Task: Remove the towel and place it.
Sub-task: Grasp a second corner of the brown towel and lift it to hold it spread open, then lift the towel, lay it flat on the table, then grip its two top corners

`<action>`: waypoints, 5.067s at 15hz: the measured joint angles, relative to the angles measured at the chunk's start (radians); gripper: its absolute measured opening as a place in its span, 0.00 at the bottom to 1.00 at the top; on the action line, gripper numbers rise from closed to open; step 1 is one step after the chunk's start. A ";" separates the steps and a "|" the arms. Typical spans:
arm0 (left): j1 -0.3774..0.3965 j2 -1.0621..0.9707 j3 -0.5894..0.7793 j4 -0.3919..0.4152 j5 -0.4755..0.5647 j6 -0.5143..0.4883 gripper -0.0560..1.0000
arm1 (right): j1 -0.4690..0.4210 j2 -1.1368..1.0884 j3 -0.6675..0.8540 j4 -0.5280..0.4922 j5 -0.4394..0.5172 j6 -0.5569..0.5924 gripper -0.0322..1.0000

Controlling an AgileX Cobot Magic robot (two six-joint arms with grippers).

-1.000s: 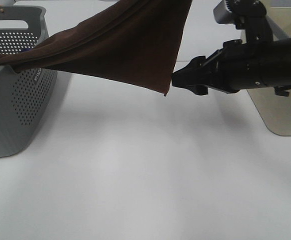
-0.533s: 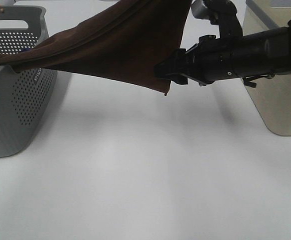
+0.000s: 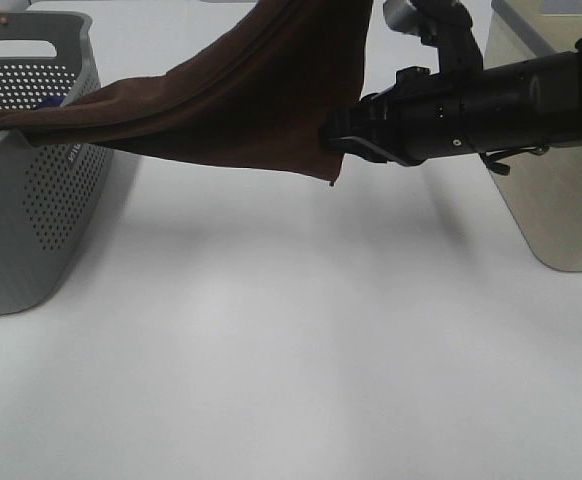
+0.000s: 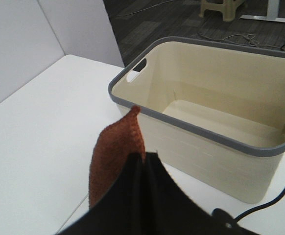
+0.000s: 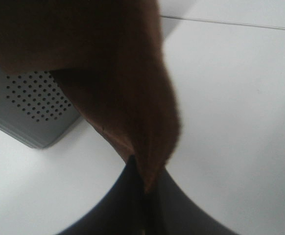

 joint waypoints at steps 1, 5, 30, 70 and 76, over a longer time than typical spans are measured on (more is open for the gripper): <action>0.006 0.000 0.000 0.050 0.000 -0.042 0.05 | 0.000 -0.028 0.000 -0.025 -0.002 0.046 0.03; 0.078 0.007 0.000 0.167 0.001 -0.245 0.05 | 0.000 -0.151 -0.007 -0.373 -0.037 0.456 0.03; 0.175 -0.065 -0.187 0.323 0.168 -0.421 0.05 | -0.001 -0.136 -1.099 -1.954 0.783 1.714 0.03; 0.329 0.286 -0.305 0.146 0.609 -0.420 0.05 | -0.001 0.246 -1.145 -1.758 0.790 1.643 0.03; 0.255 0.061 0.218 0.206 0.610 -0.418 0.05 | -0.001 0.103 -0.772 -1.653 0.788 1.606 0.03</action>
